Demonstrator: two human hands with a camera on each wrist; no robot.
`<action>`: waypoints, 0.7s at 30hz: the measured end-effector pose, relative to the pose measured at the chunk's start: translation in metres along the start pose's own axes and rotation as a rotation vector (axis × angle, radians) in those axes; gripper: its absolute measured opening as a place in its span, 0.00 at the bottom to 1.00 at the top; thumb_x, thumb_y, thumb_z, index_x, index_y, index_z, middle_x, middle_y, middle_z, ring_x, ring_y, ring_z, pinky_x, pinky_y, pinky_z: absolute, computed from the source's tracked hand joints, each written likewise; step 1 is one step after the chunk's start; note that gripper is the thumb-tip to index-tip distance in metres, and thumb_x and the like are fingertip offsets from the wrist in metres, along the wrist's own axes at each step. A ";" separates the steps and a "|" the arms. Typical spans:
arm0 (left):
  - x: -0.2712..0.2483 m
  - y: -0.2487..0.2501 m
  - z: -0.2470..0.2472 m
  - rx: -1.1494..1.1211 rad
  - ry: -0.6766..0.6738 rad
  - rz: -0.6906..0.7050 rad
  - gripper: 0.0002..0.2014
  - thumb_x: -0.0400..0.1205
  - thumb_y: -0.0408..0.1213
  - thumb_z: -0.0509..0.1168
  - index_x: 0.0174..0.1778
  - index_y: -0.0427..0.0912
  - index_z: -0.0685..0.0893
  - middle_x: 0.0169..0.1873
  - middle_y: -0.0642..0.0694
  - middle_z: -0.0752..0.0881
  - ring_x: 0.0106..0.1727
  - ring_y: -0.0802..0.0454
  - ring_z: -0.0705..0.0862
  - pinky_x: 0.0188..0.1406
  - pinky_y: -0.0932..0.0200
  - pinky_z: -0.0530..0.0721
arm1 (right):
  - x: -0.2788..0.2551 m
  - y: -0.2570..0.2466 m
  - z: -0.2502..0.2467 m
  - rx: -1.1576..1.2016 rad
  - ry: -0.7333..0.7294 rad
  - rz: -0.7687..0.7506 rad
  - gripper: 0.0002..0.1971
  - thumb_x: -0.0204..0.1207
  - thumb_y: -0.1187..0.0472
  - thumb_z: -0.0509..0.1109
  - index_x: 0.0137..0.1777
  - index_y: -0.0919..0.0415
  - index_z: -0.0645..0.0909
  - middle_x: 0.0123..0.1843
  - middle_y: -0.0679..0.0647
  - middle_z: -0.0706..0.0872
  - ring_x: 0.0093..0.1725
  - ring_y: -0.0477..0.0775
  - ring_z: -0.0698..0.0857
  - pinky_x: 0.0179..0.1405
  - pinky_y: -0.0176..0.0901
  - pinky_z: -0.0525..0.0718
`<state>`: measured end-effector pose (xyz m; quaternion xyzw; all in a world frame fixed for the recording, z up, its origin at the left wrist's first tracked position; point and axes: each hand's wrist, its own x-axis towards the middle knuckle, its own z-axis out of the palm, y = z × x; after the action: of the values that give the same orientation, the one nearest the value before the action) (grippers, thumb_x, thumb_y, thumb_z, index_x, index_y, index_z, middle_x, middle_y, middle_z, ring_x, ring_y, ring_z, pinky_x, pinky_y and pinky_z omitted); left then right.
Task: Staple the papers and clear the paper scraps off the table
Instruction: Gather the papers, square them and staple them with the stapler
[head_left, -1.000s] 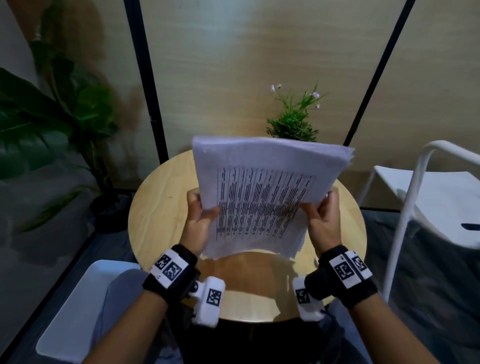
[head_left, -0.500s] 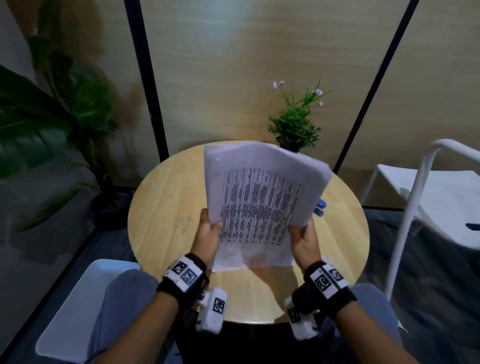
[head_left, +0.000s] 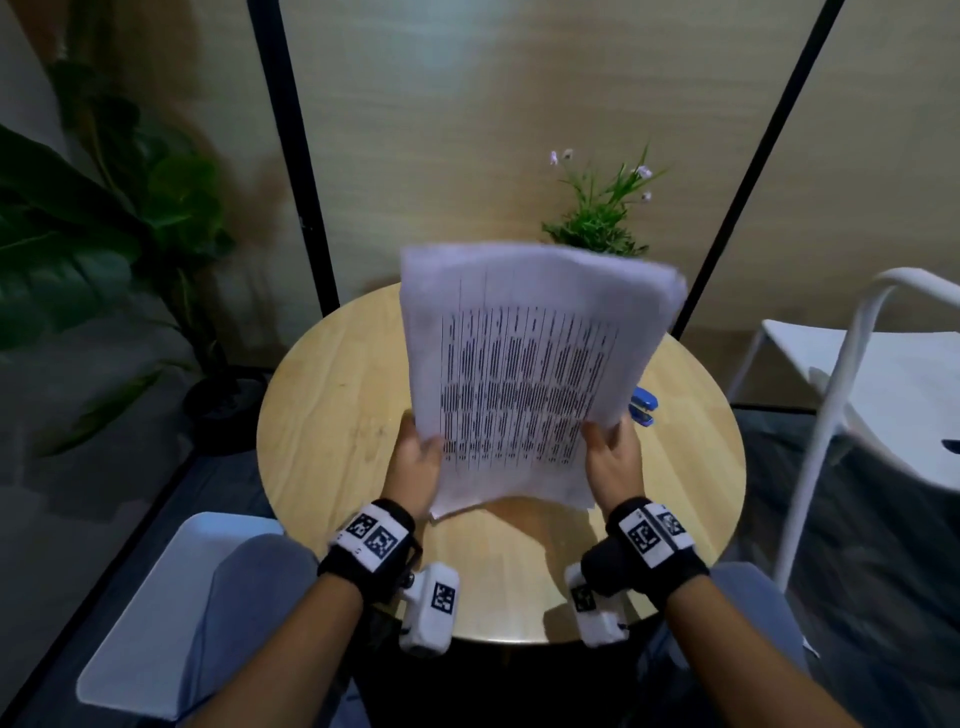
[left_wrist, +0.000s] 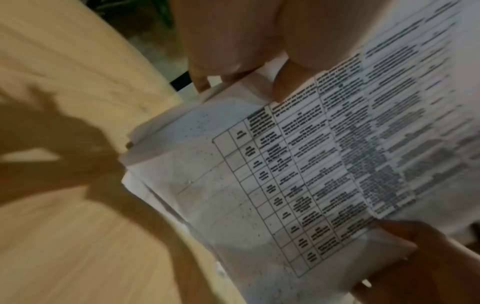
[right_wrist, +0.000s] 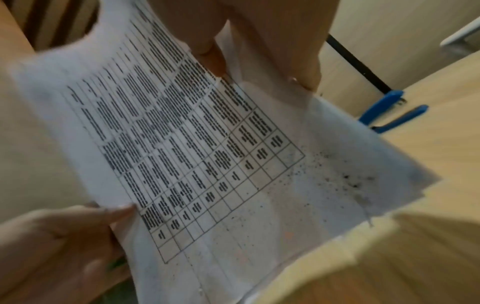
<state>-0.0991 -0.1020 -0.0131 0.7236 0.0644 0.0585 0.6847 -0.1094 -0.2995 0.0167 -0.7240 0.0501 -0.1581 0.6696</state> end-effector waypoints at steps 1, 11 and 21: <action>0.001 0.008 0.000 -0.020 -0.008 0.040 0.15 0.85 0.23 0.54 0.68 0.33 0.70 0.53 0.46 0.83 0.53 0.53 0.83 0.58 0.63 0.82 | 0.003 -0.007 0.001 0.044 0.003 -0.029 0.12 0.81 0.69 0.61 0.61 0.55 0.72 0.54 0.43 0.82 0.53 0.39 0.83 0.58 0.38 0.80; -0.010 -0.023 0.016 -0.117 0.029 0.013 0.19 0.82 0.18 0.52 0.70 0.31 0.64 0.57 0.41 0.81 0.53 0.54 0.84 0.42 0.77 0.83 | -0.018 0.023 0.007 0.053 0.021 0.067 0.15 0.81 0.70 0.61 0.60 0.51 0.68 0.51 0.45 0.81 0.50 0.37 0.82 0.53 0.37 0.78; -0.017 -0.012 0.011 -0.139 0.053 -0.027 0.22 0.79 0.26 0.61 0.65 0.46 0.62 0.43 0.55 0.80 0.44 0.53 0.81 0.48 0.61 0.85 | -0.016 0.034 0.006 0.013 0.039 0.103 0.21 0.73 0.77 0.65 0.59 0.55 0.72 0.51 0.51 0.83 0.51 0.50 0.82 0.51 0.45 0.81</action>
<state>-0.1139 -0.1151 -0.0257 0.6717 0.0881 0.0725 0.7320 -0.1185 -0.2928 -0.0195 -0.7130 0.0993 -0.1379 0.6803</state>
